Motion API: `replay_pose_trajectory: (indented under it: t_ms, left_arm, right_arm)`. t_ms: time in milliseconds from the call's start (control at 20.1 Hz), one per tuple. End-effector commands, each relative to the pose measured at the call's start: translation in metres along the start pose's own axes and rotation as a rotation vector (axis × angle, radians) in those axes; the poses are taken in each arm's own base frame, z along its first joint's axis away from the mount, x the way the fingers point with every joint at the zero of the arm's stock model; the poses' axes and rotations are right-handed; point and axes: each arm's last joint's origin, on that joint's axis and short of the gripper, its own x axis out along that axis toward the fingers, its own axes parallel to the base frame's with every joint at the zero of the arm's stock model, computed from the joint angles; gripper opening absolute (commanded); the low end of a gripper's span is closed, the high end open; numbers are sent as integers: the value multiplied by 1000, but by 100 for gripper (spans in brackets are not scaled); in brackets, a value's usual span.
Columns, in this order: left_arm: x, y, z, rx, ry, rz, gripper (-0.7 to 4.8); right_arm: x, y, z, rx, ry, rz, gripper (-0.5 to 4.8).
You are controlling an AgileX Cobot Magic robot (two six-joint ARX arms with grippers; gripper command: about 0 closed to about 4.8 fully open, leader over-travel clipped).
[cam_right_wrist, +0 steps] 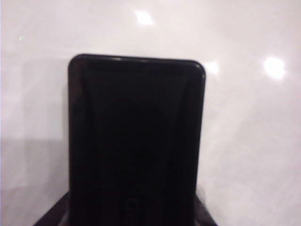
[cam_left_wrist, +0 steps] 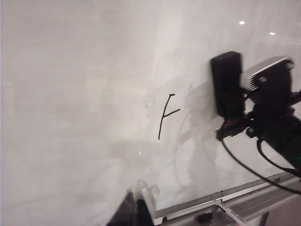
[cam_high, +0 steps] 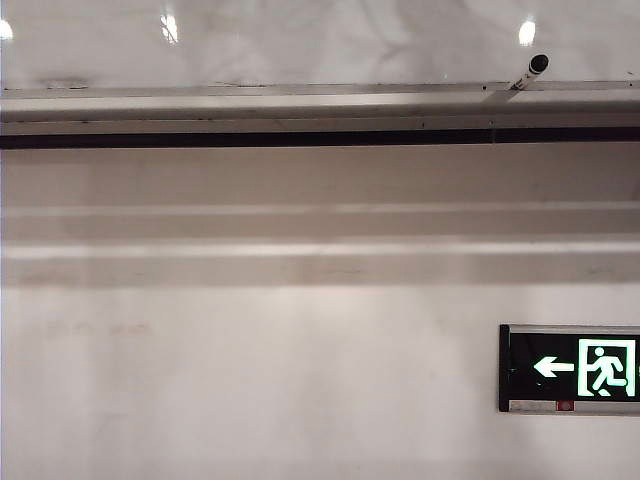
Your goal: Wipe the whiteboard clean using the black magnetic whiteboard eraser attached to the whiteboard.
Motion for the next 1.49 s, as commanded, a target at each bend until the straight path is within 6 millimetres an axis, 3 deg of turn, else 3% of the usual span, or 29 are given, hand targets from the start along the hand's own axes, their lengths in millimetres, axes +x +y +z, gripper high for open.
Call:
replay_pose_trajectory:
  t_ms: [50, 249, 895, 1293, 1491]
  left_arm:
    - [-1, -1, 3, 4, -12, -9, -5]
    - [-2, -1, 3, 5, -13, -9, -5]
    - [-2, -1, 3, 5, -14, -9, -5]
    - [-2, -1, 3, 5, -14, -9, -5]
    - [-2, -1, 3, 5, -14, -9, -5]
  right_arm:
    - [5, -1, -7, 28, 21, 18, 49]
    - [3, 17, -12, 91, 3, 218, 49]
    - [-6, 96, -44, 34, 95, 503, 49]
    - [-16, 123, -59, -17, 163, 680, 48]
    - [-14, 122, -57, -29, 194, 552, 49]
